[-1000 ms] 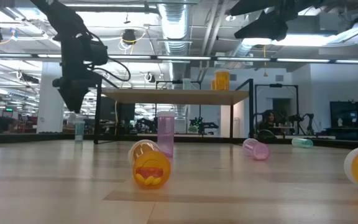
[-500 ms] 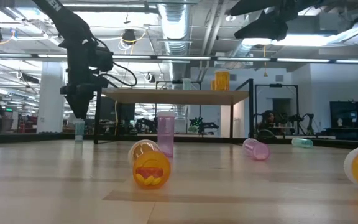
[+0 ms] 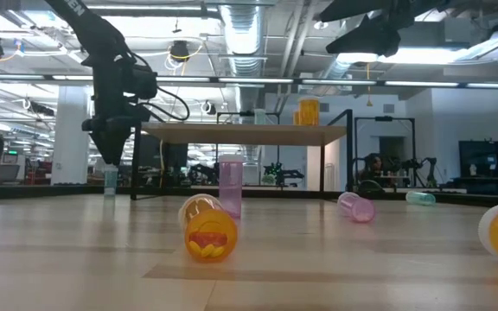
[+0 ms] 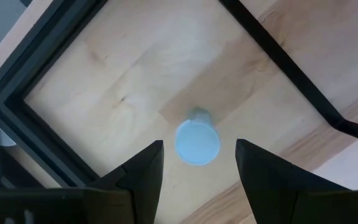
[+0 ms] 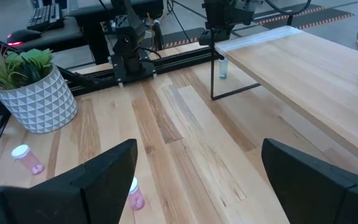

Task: Pick and place medicine bottles onto shelf by color
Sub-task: Put the left small blue pill bottle on the shelf aligned with the other small blue pill bottle

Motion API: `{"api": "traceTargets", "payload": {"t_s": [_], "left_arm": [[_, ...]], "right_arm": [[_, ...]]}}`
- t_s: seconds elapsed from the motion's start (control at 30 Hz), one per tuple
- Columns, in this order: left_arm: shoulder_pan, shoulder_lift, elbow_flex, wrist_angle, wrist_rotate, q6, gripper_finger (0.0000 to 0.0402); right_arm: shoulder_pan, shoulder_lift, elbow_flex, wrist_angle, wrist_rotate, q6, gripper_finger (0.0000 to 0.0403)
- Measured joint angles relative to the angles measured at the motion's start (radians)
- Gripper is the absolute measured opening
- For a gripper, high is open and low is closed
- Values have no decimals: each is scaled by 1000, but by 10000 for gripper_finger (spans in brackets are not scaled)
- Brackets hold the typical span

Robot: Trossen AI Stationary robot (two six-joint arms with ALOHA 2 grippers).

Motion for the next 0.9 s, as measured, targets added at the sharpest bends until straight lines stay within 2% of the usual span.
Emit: {"api": "traceTargets", "payload": {"t_s": [0.6, 0.9], "left_arm": [[-1, 5, 0, -23, 52, 92, 187], [-3, 5, 0, -35, 45, 118, 187]], "right_arm": [[0, 0, 0, 0, 0, 0, 364], [0, 0, 0, 1, 0, 0, 364]]}}
